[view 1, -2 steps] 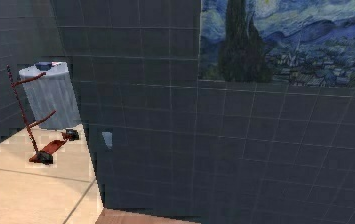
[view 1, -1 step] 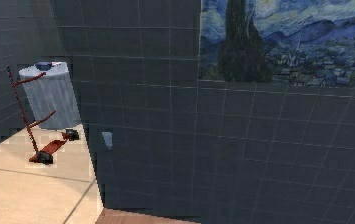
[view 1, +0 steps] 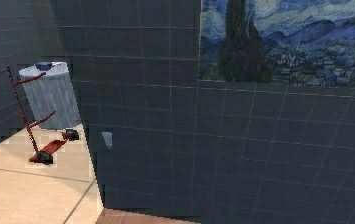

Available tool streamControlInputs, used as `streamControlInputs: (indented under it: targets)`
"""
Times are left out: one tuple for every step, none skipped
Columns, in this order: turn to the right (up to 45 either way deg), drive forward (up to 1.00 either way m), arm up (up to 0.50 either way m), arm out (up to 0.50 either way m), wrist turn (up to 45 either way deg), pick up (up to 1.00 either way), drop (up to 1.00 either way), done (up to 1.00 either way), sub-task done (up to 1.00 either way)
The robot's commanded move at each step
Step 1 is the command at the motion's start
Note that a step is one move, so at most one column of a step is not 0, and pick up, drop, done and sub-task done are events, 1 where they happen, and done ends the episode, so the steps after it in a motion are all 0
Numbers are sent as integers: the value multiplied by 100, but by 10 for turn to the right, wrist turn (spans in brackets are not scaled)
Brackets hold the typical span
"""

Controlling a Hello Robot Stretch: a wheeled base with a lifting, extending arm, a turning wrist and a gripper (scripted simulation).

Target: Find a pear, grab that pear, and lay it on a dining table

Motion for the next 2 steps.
streamControlInputs:
  targets:
    - [0, 0, 2, 0, 0, 0, 0, 0, 0]
    - [0, 0, 0, 0, -450, 0, 0, 0, 0]
